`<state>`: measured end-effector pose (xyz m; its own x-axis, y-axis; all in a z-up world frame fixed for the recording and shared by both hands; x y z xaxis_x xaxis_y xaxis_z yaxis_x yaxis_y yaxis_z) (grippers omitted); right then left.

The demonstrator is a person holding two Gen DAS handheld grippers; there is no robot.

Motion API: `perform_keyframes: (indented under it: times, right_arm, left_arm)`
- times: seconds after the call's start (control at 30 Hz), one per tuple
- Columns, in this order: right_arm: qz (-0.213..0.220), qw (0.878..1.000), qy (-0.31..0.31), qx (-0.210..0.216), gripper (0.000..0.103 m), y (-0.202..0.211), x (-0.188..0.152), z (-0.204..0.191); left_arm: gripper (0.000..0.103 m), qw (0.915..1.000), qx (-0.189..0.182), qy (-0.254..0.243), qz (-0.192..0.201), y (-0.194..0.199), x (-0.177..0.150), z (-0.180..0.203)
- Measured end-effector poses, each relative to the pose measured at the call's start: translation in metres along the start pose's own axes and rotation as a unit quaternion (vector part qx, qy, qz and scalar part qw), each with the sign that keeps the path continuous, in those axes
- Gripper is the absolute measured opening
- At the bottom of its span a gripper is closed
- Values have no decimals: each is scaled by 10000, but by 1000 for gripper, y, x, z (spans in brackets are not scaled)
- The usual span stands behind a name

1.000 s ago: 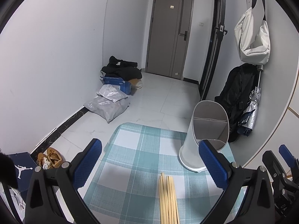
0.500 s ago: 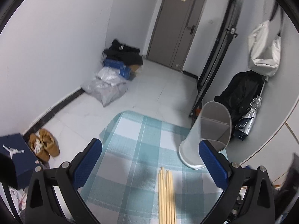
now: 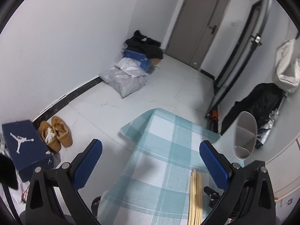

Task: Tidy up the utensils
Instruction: 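Lower the right gripper onto the chopstick bundle and close on one chopstick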

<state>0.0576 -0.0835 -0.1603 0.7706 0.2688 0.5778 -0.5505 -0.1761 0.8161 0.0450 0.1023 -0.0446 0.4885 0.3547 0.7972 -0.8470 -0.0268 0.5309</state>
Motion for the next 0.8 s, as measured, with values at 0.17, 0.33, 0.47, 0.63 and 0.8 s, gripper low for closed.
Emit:
perform_keyframes:
  times: [0.17, 0.33, 0.47, 0.63, 0.8]
  right_arm:
    - [-220, 9997, 132, -33, 41, -6, -6, -6]
    - [-198, 9997, 107, 35, 38, -2, -1, -12]
    - [-155, 9998, 95, 70, 38, 5, -1, -13]
    - [31, 9999, -21, 149, 38, 16, 0, -8]
    - [-145, 9998, 128, 81, 35, 11, -2, -16]
  left_arm:
    - [102, 9999, -50, 105, -74, -4, 1, -2]
    - [102, 9993, -155, 290, -153, -3, 3, -7]
    - [102, 9994, -197, 265, -114, -2, 5, -8]
    - [102, 9994, -186, 257, -109, -3, 6, -9]
    - [102, 9994, -176, 278, -110, -3, 7, -13]
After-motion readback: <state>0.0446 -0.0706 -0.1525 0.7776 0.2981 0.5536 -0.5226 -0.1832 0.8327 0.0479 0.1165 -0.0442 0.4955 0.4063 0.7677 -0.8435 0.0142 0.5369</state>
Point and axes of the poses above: each gripper's, at about its wrist camera, not at the fingertips, and y roughly against the way its jaws point, z to its right, x to its top, the point moved 3 cm from there along -y, roughly the way its jaws point, and after that the axes turned 12 degrees about z, right-handed, at the moved point
